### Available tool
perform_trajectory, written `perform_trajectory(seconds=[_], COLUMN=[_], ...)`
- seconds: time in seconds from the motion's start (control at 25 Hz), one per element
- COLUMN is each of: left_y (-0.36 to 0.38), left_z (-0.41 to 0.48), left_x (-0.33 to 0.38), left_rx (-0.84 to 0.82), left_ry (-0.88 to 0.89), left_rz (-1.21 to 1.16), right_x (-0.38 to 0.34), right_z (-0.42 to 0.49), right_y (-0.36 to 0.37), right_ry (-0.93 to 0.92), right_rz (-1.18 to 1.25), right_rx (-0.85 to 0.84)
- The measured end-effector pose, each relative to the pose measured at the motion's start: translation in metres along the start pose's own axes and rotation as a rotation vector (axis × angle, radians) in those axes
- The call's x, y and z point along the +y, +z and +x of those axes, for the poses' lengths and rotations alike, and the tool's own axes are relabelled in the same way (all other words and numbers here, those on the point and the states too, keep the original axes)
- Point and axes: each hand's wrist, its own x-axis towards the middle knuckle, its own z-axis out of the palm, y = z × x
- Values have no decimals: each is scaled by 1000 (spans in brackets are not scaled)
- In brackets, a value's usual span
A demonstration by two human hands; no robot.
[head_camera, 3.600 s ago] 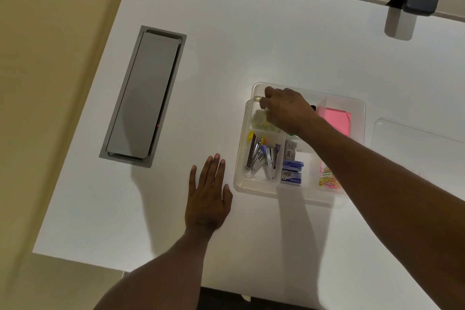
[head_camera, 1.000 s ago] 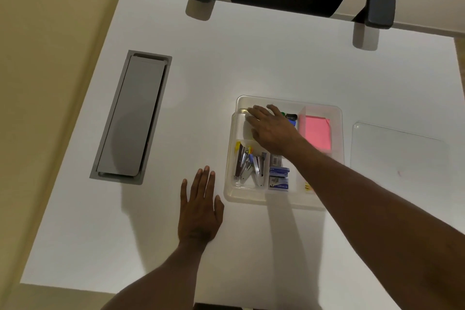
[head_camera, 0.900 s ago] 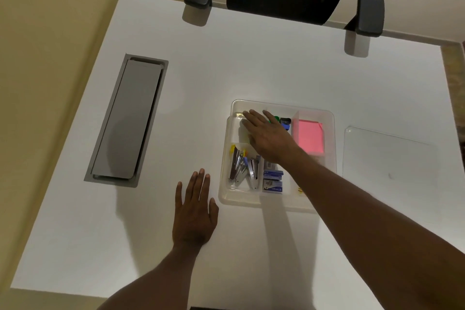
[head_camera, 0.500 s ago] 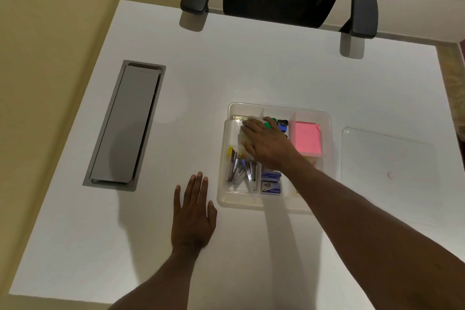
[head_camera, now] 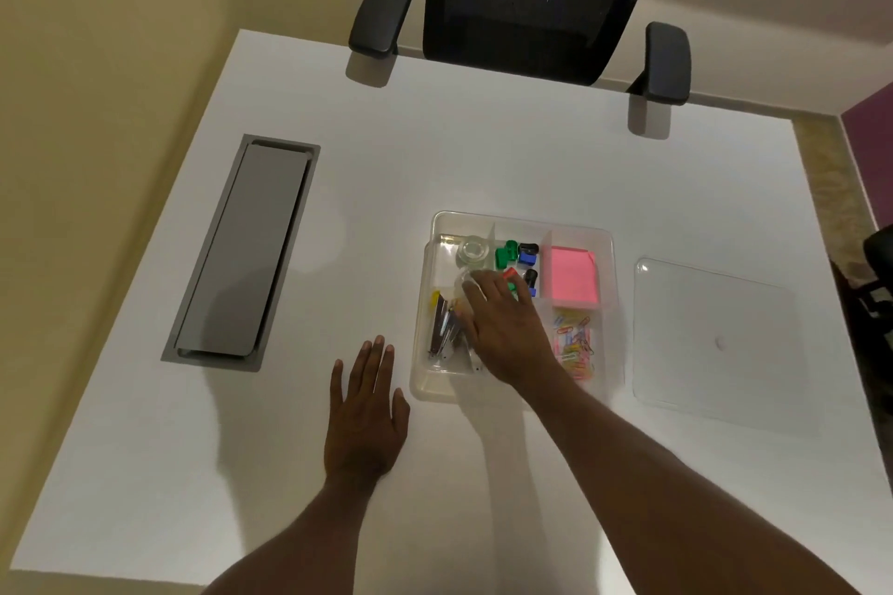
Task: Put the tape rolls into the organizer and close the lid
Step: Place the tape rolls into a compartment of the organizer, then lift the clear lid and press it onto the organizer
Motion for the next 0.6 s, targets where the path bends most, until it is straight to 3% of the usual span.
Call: perform_trajectory(seconds=[0.32, 0.6], left_y=[-44, -72], left_z=[-3, -23], left_x=[16, 40], left_rx=[-170, -333], left_ry=[-31, -89], left_rz=[-79, -9], right_x=[0, -2], right_z=[-98, -170], right_y=[-17, -19], right_ry=[199, 341], right_rz=[46, 100], right_rx=[52, 104])
